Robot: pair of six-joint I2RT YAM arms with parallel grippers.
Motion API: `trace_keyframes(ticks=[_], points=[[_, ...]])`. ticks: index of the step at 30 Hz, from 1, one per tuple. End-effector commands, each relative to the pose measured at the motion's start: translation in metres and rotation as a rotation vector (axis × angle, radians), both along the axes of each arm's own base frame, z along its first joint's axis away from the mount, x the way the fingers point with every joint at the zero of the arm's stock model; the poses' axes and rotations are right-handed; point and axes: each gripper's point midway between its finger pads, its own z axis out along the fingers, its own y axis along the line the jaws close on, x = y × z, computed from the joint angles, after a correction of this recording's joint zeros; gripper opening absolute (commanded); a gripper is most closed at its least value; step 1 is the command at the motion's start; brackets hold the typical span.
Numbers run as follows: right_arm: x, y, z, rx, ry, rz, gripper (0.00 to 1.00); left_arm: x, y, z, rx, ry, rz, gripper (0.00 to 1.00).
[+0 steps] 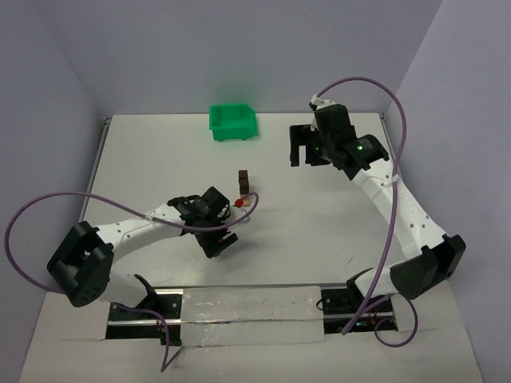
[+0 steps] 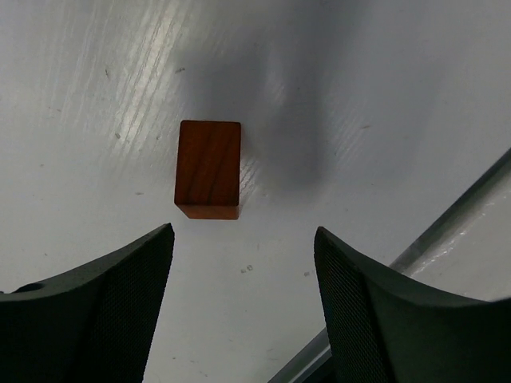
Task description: Build the wood block tower
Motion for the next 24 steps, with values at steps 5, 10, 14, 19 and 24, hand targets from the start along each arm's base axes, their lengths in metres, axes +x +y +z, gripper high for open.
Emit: trace_keyframes(ticks=[5,10,14,19,24], points=[[0.002,0.002,0.011,0.029,-0.032,0.01,1.0,0.02,-0.006,0.002,0.042,-0.062,-0.03,0.75],[0.002,0.002,0.009,0.026,-0.027,0.014,1.0,0.025,-0.009,-0.001,0.04,-0.075,-0.048,0.73],[0.003,0.003,0.006,0.026,-0.018,0.018,1.0,0.026,-0.015,-0.003,0.021,-0.076,-0.067,0.71],[0.004,0.005,0.006,0.028,-0.012,0.021,1.0,0.031,-0.025,0.001,-0.024,-0.097,-0.078,0.68],[0.005,0.007,0.004,0.029,-0.003,0.027,1.0,0.036,-0.033,0.001,-0.056,-0.114,-0.069,0.65]])
